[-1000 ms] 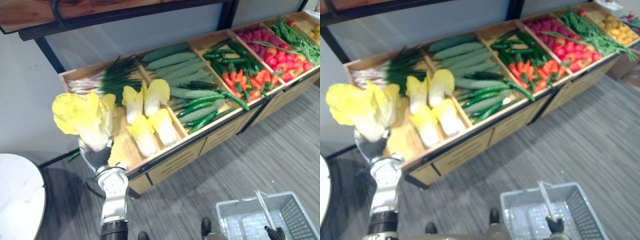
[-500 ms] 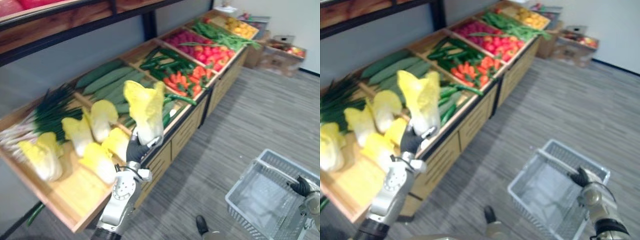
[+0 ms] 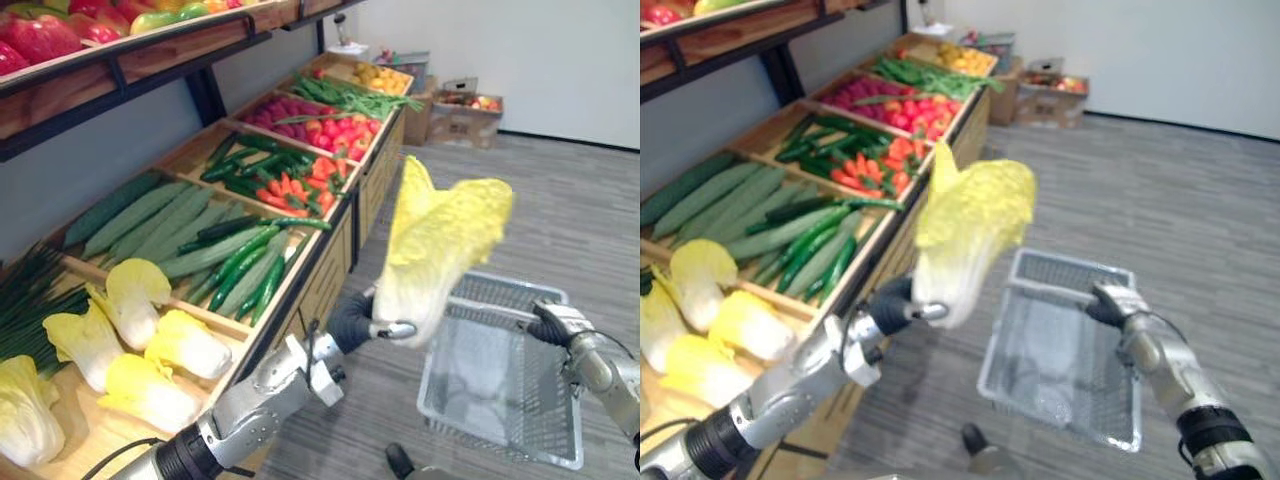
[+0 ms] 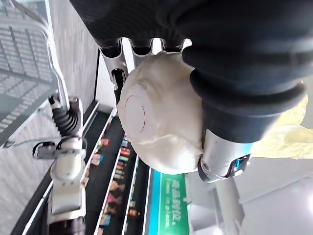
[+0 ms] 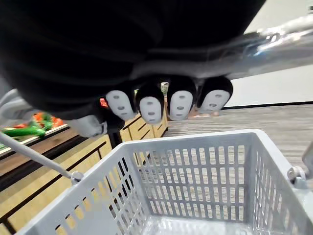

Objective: Pick vegetable in the basket

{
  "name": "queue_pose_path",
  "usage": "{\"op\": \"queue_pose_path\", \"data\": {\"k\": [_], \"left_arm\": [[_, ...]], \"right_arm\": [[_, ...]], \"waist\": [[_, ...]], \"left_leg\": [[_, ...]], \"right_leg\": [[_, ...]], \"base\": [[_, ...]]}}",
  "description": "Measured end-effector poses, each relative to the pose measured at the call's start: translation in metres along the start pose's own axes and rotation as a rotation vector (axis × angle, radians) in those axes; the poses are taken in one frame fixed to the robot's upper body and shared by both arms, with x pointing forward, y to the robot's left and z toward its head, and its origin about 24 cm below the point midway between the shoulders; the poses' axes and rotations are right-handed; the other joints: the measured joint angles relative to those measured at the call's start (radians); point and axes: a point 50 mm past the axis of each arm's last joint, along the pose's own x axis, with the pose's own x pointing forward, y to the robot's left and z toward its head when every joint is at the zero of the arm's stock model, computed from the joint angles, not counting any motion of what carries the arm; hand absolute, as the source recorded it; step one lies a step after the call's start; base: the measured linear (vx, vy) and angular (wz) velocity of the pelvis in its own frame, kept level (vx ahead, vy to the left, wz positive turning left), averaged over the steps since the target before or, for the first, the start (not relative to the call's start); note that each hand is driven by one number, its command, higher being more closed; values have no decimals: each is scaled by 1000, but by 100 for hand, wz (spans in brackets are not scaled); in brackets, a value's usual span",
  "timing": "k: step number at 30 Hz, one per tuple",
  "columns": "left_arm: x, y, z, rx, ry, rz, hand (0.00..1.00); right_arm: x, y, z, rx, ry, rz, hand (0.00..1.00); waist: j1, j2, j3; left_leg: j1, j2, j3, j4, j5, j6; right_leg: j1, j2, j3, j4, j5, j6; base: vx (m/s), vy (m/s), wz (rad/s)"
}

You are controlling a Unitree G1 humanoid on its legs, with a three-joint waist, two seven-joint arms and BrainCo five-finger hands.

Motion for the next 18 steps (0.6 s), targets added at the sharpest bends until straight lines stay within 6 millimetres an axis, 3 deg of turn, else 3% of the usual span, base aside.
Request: {"op": "queue_pose_path", "data": {"k": [6, 11, 18], "left_arm": [[4, -13, -11, -15, 67, -92, 100], [6, -21, -13, 6, 113, -177, 100], [5, -32, -25, -1, 202, -284, 100]], "right_arm": [[0, -2, 7, -113, -59, 32, 100], [-1, -18, 4, -207, -78, 20, 100], [1, -27, 12, -221, -114, -14, 100]], "waist": [[3, 5, 6], [2, 17, 23], [6, 24, 38]], "left_leg": [[-11, 36, 5, 79, -41, -6], [-39, 65, 5, 145, -72, -3], [-42, 75, 5, 166, -84, -4]], "right_leg": [[-4, 6, 3, 12, -1, 0], [-26, 8, 5, 23, 0, 0], [-26, 10, 4, 27, 0, 0]], "base": [[-47, 3, -4], [-13, 6, -1], [0, 0, 0]]}}
